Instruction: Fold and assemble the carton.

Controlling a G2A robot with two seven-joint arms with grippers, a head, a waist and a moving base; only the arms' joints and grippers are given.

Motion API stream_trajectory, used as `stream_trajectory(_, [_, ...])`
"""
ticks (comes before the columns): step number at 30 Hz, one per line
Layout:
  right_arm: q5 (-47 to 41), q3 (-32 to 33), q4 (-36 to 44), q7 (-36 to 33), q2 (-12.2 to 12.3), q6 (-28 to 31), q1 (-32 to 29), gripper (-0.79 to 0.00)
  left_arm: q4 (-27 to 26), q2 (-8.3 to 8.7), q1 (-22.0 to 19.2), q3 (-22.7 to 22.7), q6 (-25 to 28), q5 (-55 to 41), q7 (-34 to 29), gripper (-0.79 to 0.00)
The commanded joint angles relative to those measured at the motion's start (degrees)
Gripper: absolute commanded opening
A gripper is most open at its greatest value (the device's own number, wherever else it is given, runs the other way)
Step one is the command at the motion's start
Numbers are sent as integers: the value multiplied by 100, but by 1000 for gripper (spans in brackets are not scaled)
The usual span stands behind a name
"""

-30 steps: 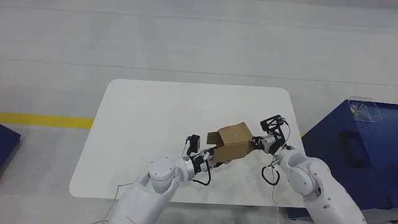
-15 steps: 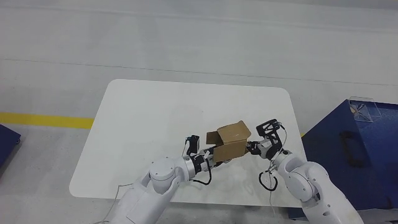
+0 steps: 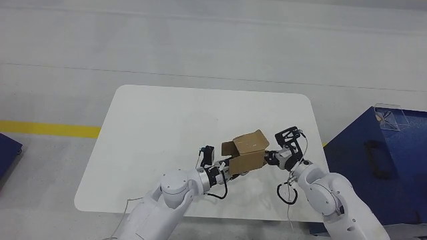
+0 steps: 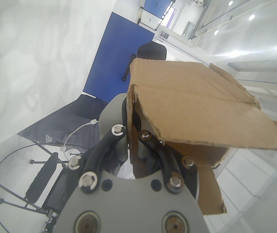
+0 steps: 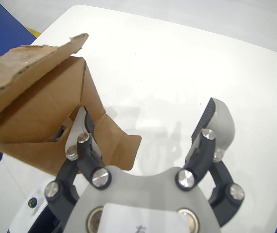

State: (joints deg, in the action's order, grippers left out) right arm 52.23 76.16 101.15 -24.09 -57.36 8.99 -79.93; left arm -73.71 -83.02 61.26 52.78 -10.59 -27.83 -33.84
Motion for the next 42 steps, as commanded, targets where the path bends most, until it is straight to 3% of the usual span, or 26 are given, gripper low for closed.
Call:
stream_trajectory(1, [64, -32, 32, -7, -7, -4, -22, 0, 12, -2, -9, -6, -7, 4, -6, -785])
stream_trajectory(6, [-58, 86, -16, 26, -21, -46, 20, 0, 47, -12, -29, -6, -3, -103, -111, -785])
stream_trajectory(14, [-554, 831, -419, -219, 34, 54, 136, 0, 131, -7, -61, 82, 42, -315, -332, -785])
stream_trajectory(22, [-383, 534, -1019, -784, 20, 395, 291, 0, 161, -1, -82, 102, 81, -332, -421, -785])
stream_trajectory(33, [-2194, 729, -979, -2165, 74, 1426, 325, 0, 178, -6, -114, 67, 13, -315, -427, -785])
stream_trajectory(42, [-2702, 1012, -827, -2244, 123, 1390, 290, 0, 180, -7, -77, 22, 47, -262, -423, -785])
